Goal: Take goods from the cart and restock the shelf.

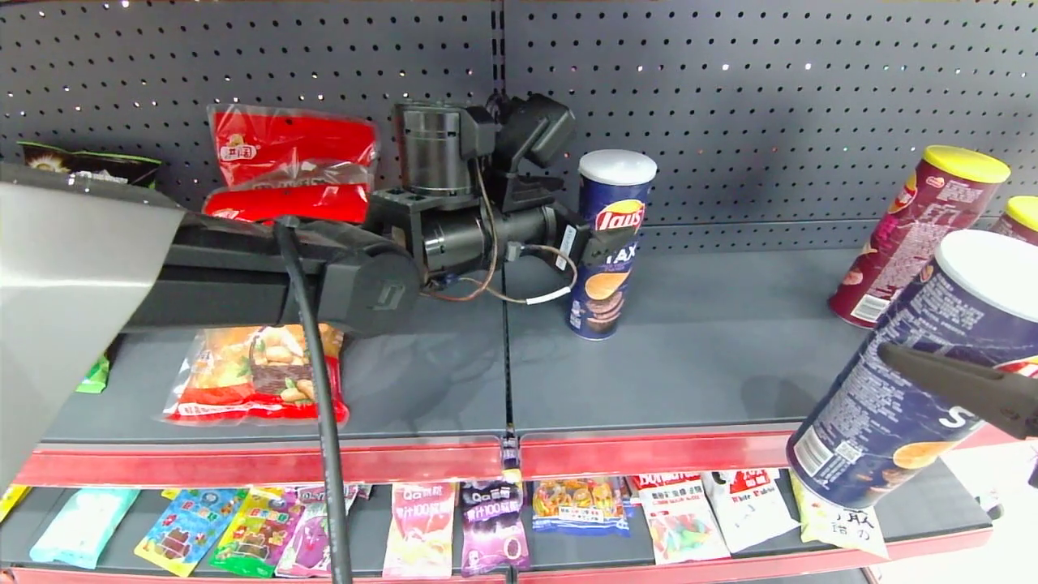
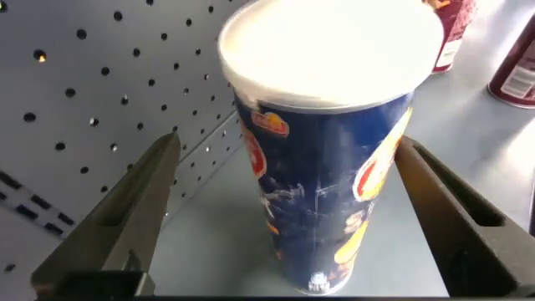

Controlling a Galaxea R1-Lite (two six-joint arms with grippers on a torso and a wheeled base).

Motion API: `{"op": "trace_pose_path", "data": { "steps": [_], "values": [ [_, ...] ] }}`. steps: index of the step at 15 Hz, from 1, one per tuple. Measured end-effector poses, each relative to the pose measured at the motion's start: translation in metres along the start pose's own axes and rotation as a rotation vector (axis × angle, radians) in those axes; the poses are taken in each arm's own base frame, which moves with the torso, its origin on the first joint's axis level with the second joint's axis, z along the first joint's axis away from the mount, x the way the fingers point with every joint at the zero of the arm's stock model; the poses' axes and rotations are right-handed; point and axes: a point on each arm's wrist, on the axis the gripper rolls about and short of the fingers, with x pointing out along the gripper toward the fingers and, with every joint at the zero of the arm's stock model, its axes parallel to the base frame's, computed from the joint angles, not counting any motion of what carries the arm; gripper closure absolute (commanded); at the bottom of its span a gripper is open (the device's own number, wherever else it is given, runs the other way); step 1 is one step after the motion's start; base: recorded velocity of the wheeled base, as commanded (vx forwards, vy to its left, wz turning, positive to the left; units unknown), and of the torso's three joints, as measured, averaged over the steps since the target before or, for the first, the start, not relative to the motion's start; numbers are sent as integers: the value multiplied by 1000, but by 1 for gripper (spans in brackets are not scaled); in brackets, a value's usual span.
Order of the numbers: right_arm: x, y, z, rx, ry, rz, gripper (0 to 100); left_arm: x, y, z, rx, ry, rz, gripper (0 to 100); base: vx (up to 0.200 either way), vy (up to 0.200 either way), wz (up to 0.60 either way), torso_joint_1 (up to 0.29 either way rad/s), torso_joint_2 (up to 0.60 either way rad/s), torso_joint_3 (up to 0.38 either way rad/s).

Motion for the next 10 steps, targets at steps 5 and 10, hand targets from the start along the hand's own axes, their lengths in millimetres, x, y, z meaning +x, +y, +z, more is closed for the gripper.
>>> {"op": "trace_pose_path", "data": {
  "steps": [5,10],
  "values": [
    [-2,0,1,-2,-11,-2,100,6,-2,-3,-4,23,-11,0,0,0,0,0,0,0],
    [-4,0,1,-2,-10,-20,100,9,-3,-3,-9,49,-19,0,0,0,0,0,0,0]
  ]
}}
